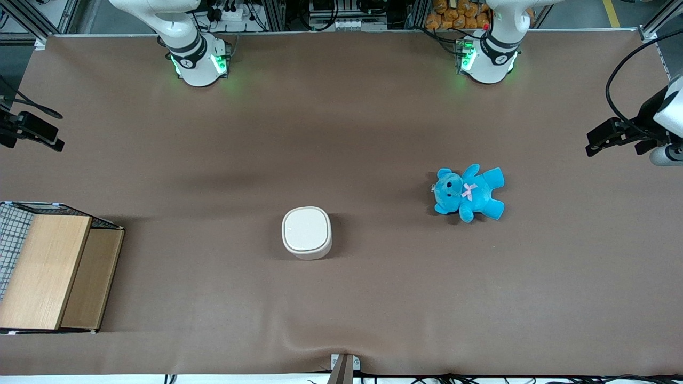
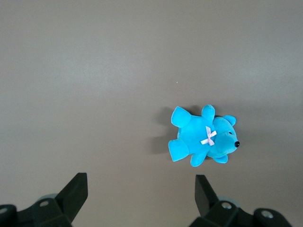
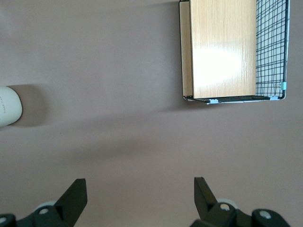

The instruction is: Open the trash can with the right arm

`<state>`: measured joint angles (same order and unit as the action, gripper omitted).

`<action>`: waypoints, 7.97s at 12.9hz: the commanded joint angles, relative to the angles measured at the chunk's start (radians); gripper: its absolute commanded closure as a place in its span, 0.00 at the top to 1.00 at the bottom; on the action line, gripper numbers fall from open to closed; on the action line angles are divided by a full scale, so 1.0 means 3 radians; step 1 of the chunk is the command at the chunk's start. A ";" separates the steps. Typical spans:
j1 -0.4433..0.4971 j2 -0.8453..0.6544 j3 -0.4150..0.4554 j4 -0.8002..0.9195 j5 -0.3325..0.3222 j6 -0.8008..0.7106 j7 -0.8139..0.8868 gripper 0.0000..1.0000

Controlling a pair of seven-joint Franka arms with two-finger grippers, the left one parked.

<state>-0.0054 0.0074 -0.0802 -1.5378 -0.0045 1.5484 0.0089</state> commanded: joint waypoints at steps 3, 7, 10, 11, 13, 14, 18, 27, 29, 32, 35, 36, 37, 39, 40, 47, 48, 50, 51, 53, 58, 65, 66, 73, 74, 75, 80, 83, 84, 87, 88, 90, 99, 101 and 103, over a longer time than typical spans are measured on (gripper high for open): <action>0.0028 0.0041 -0.0004 -0.0008 0.0015 -0.0017 0.0006 1.00; 0.0120 0.0143 0.0006 0.0033 0.0138 -0.0017 -0.0004 0.90; 0.0187 0.0327 0.0093 0.0150 0.0148 -0.0002 0.0133 0.83; 0.0217 0.0424 0.0129 0.0247 0.0199 -0.0007 0.0266 0.73; 0.0324 0.0568 0.0144 0.0350 0.0245 0.0008 0.0496 0.51; 0.0360 0.0639 0.0150 0.0406 0.0245 0.0018 0.0573 0.43; 0.0498 0.1017 0.0430 0.0743 0.0250 0.0024 0.1013 0.06; 0.1045 0.1759 0.0533 0.1214 0.0255 0.0723 0.1667 0.00; 0.1153 0.1872 0.0533 0.1214 0.0255 0.0872 0.1852 0.00; 0.1275 0.2020 0.0528 0.1214 0.0255 0.1086 0.1989 0.00; 0.1337 0.2168 0.0528 0.1214 0.0255 0.1271 0.2072 0.00; 0.1342 0.2209 0.0528 0.1214 0.0250 0.1307 0.2077 0.00; 0.1362 0.2240 0.0523 0.1214 0.0250 0.1353 0.2077 0.00; 0.1378 0.2307 0.0523 0.1214 0.0250 0.1363 0.2082 0.00; 0.1403 0.2327 0.0523 0.1209 0.0250 0.1363 0.2087 0.00; 0.1460 0.2486 0.0523 0.1184 0.0209 0.1511 0.2164 0.00; 0.1460 0.2511 0.0523 0.1184 0.0204 0.1542 0.2164 0.00; 0.1480 0.2552 0.0513 0.1179 0.0189 0.1593 0.2164 0.00; 0.1480 0.2562 0.0513 0.1179 0.0189 0.1604 0.2164 0.00; 0.1480 0.2563 0.0513 0.1173 0.0189 0.1604 0.2164 0.00; 0.1506 0.2563 0.0513 0.1173 0.0189 0.1568 0.2195 0.00; 0.1521 0.2557 0.0513 0.1148 0.0164 0.1563 0.2179 0.00; 0.1516 0.2562 0.0513 0.1143 0.0133 0.1563 0.2174 0.00; 0.1526 0.2563 0.0513 0.1025 0.0076 0.1598 0.2205 0.00; 0.1526 0.2568 0.0513 0.1020 0.0066 0.1604 0.2205 0.00; 0.1526 0.2583 0.0513 0.1020 0.0051 0.1604 0.2205 0.00; 0.1526 0.2588 0.0513 0.1030 0.0041 0.1599 0.2205 0.00; 0.1511 0.2542 0.0543 0.1091 0.0087 0.1441 0.2256 0.00; 0.1506 0.2542 0.0548 0.1198 0.0152 0.1303 0.2256 0.00; 0.1496 0.2542 0.0548 0.1403 0.0378 0.1082 0.2276 0.00; 0.1496 0.2542 0.0553 0.1414 0.0388 0.1067 0.2378 0.00; 0.1516 0.2542 0.0569 0.1485 0.0429 0.1016 0.2440 0.00; 0.1537 0.2374 0.0574 0.1669 0.0981 0.0766 0.2670 0.00; 0.1475 0.2241 0.0589 0.1669 0.1053 0.0638 0.2675 0.36; 0.1399 0.2164 0.0620 0.1664 0.1063 0.0520 0.2670 0.94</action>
<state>0.4403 0.6927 0.0973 -1.0289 0.2814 1.7394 0.7999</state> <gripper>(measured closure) 0.718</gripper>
